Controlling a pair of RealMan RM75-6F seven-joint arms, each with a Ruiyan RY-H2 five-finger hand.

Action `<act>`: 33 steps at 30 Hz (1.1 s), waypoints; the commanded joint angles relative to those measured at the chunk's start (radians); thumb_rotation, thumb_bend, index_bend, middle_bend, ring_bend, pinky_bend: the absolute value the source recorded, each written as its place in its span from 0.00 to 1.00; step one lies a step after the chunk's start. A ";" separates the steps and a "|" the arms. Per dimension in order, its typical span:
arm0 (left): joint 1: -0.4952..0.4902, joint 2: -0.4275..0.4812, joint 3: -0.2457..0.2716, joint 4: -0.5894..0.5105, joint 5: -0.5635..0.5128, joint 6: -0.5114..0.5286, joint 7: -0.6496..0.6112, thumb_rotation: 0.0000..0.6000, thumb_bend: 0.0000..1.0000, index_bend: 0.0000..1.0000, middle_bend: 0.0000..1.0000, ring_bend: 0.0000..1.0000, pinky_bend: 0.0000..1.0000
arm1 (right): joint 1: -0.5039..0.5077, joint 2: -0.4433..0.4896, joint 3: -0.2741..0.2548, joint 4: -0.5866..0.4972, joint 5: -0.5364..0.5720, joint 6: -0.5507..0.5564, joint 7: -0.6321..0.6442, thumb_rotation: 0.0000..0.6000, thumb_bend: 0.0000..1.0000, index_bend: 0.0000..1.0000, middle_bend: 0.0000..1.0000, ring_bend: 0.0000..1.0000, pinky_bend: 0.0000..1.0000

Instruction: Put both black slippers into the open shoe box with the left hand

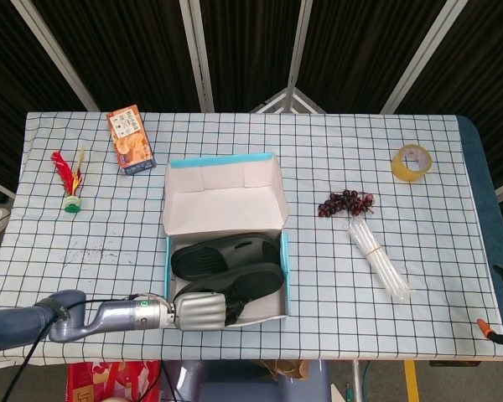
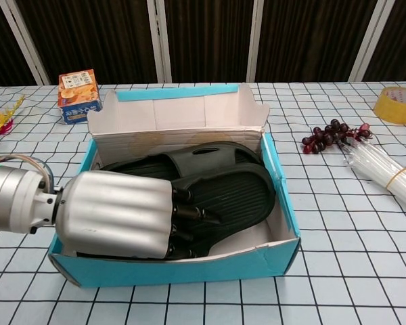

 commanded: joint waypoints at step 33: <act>0.149 0.310 -0.168 -0.466 -0.291 -0.173 0.637 1.00 0.13 0.00 0.00 0.00 0.08 | -0.006 0.010 -0.003 -0.015 -0.011 0.012 0.000 1.00 0.31 0.06 0.11 0.18 0.10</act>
